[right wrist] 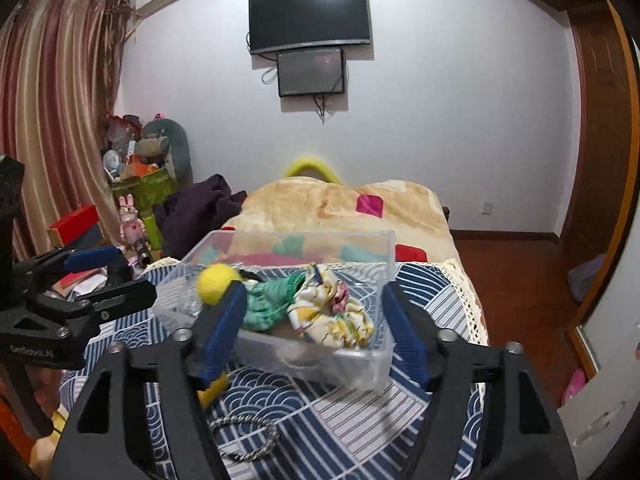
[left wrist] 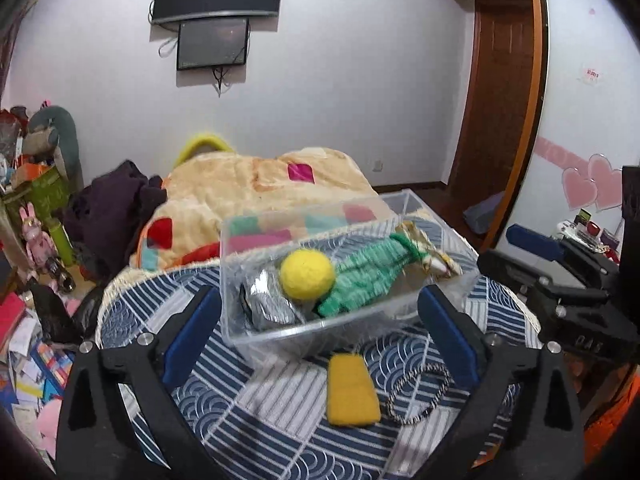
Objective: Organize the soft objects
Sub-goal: 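Grasp the yellow sponge with the left tool while the right tool grasps the beaded bracelet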
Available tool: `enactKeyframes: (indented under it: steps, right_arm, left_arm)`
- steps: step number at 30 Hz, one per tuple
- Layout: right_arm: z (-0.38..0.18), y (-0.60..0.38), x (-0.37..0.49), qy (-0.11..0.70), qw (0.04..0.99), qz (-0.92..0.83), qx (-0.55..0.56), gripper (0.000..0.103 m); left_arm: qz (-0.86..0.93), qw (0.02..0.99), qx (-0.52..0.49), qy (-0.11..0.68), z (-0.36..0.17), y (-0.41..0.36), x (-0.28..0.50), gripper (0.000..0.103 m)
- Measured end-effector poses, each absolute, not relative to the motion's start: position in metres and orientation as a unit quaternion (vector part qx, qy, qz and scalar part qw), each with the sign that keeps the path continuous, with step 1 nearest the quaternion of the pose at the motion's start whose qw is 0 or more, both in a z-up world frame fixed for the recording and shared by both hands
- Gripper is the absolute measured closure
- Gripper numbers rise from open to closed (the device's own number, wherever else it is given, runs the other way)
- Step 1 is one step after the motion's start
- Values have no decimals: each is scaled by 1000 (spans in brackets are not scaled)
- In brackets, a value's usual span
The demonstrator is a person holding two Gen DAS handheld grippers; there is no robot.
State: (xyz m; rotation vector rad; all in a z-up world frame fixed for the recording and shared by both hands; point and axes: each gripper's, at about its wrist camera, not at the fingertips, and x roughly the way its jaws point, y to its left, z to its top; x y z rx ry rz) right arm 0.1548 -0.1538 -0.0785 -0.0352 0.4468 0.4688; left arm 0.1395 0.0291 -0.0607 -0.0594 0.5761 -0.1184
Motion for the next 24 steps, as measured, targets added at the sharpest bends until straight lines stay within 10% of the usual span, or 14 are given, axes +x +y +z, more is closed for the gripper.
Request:
enactKeyframes:
  steps: [12,20,24]
  right_arm:
    - [-152,-140,161,347,899,265,-30,49]
    - [-177,-136,167,384,880,280,-25,80]
    - [-173,-139,163,380,879,288,-11,94]
  left_arm:
    - [-73,929,-44,361,-117,20,141,3]
    - [-81,912,-43,400,-147,9,152,28]
    - [-100,903,-54,415,-157,5,157,59]
